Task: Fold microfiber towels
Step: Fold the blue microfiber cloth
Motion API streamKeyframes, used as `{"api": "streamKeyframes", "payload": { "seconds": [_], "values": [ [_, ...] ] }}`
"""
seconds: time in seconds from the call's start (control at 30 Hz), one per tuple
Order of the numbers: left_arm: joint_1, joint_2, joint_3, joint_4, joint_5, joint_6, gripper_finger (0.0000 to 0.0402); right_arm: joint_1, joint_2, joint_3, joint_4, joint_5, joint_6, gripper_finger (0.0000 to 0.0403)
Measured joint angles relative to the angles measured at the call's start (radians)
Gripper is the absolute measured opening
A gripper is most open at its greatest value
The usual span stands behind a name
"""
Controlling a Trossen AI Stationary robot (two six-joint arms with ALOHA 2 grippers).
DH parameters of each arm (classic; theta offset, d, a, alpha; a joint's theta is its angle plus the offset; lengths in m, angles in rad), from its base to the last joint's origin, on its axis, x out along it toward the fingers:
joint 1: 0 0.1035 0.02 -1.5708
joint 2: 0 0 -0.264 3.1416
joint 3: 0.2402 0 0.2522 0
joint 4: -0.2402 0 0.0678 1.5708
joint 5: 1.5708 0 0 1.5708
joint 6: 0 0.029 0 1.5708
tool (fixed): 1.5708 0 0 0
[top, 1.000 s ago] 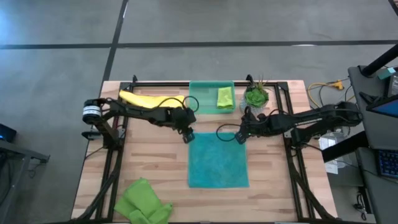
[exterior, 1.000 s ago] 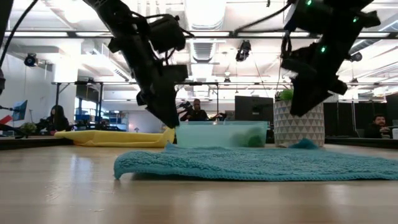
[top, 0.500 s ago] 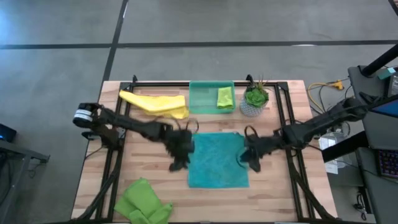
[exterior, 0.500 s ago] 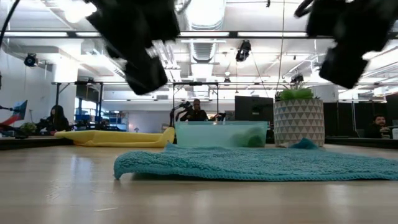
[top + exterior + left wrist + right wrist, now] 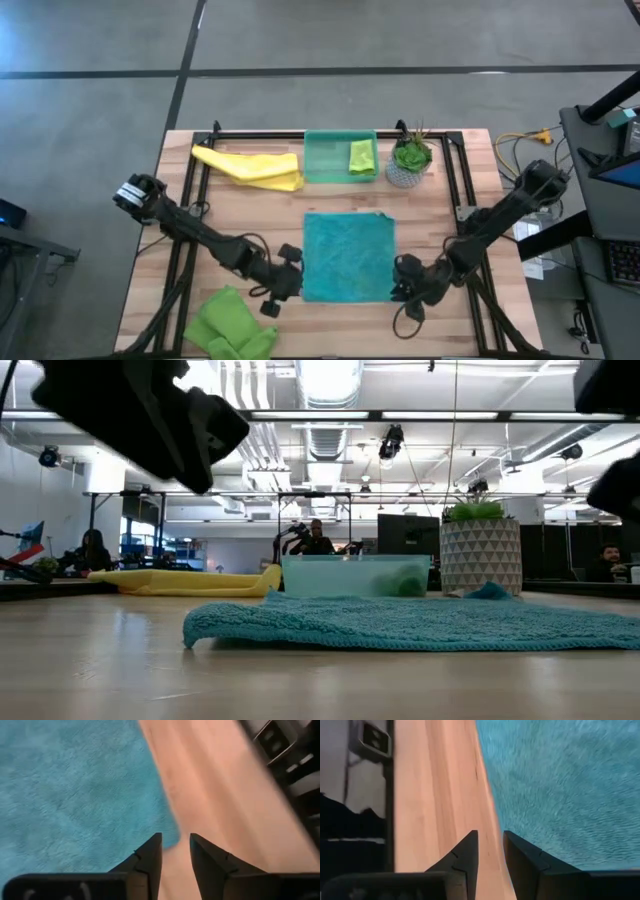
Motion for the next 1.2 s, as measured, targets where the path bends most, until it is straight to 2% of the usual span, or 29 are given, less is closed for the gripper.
{"api": "streamKeyframes", "payload": {
  "seconds": [0.1,0.17,0.4,0.6,0.87,1.2],
  "values": [
    [-0.015,0.02,0.0,0.003,-0.093,-0.002,0.0084,0.018,0.067,0.02,-0.003,0.0,-0.036,0.0089],
    [-0.017,0.034,0.0,0.007,-0.1,-0.025,0.0084,0.03,0.105,0.033,-0.012,0.0,-0.057,0.0092],
    [-0.017,0.045,-0.001,0.039,-0.12,-0.275,0.0084,0.055,0.189,0.048,-0.046,0.0,-0.085,0.0101],
    [-0.016,0.046,-0.001,0.094,-0.134,-0.346,0.0084,0.057,0.229,0.053,-0.074,0.01,-0.086,0.0101],
    [-0.016,0.046,0.0,0.183,-0.135,-0.349,0.0084,0.056,0.171,0.042,-0.11,0.032,-0.097,0.0086],
    [-0.016,0.046,0.0,0.193,-0.177,-0.399,0.0084,0.056,0.145,0.044,-0.101,0.068,-0.163,0.0102]
  ]
}}
